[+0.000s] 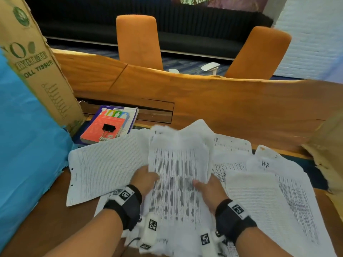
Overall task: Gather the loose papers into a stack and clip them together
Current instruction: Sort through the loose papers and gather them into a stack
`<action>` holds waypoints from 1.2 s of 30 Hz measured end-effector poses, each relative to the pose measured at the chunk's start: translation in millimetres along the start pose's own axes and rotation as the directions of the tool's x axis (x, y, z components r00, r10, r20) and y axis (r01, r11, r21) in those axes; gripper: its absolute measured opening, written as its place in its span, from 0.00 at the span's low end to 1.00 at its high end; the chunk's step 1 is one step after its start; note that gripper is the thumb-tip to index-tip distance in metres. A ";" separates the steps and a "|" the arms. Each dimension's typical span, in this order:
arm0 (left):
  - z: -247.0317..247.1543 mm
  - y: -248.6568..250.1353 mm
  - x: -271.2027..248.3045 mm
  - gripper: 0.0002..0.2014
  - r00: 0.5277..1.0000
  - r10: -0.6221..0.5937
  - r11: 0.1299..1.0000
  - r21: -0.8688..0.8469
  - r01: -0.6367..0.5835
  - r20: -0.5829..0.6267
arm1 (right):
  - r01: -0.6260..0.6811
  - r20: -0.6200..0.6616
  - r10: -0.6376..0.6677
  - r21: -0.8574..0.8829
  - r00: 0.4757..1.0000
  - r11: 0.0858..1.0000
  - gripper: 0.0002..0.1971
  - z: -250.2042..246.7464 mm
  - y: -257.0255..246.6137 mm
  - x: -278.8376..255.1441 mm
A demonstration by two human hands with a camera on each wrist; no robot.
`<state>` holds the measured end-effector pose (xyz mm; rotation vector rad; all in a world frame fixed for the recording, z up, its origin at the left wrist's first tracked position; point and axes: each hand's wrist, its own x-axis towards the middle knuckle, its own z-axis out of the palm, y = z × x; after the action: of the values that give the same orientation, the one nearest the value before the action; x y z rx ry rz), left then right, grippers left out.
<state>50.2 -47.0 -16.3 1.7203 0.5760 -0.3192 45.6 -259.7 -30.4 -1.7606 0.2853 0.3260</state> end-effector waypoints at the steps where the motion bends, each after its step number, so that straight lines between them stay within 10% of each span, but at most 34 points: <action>1: -4.0 14.7 -5.5 0.13 0.995 0.090 0.995 -0.036 -0.091 -0.034 | 0.081 -0.018 -0.080 0.015 0.997 0.997 0.09 -4.3 -16.8 -3.6; 5: -16.0 72.6 -29.9 0.21 0.900 0.412 0.866 -0.244 -0.436 -0.145 | 0.445 -0.072 -0.439 0.112 0.896 0.889 0.11 -17.9 -79.7 -11.9; 8: -16.5 78.6 -26.5 0.17 0.888 0.438 0.831 -0.314 -0.460 -0.142 | 0.508 -0.031 -0.511 0.169 0.859 0.844 0.15 -18.7 -87.8 -11.9; 14: 3.0 33.9 6.4 0.06 0.989 0.142 0.962 -0.240 -0.130 0.031 | 0.288 -0.105 -0.286 -0.003 0.952 0.958 0.10 0.9 -47.3 0.2; 19: -14.5 10.5 17.6 0.43 0.973 -0.035 0.977 -0.211 -0.014 -0.228 | 0.203 -0.157 -0.156 0.355 0.975 0.912 0.10 -8.9 -61.5 4.6; 23: -5.3 -10.1 8.9 0.23 0.973 -0.212 0.770 -0.598 0.224 0.091 | -0.035 -0.023 0.065 0.642 0.998 0.766 0.10 -1.8 -48.6 9.1; 30: -53.6 -30.5 10.2 0.10 0.992 -0.123 0.944 -0.307 0.117 0.001 | -0.251 0.120 0.273 0.818 0.955 0.517 0.25 -43.7 13.1 14.7; 36: -80.6 -38.7 13.4 0.11 0.998 -0.059 0.992 -0.116 0.058 -0.004 | -0.293 0.204 0.254 0.190 0.945 0.937 0.23 -70.3 12.8 19.8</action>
<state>32.9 39.3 -36.7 1.5955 0.6392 -0.3155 63.8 -331.4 -35.3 -1.4637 0.4248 0.6267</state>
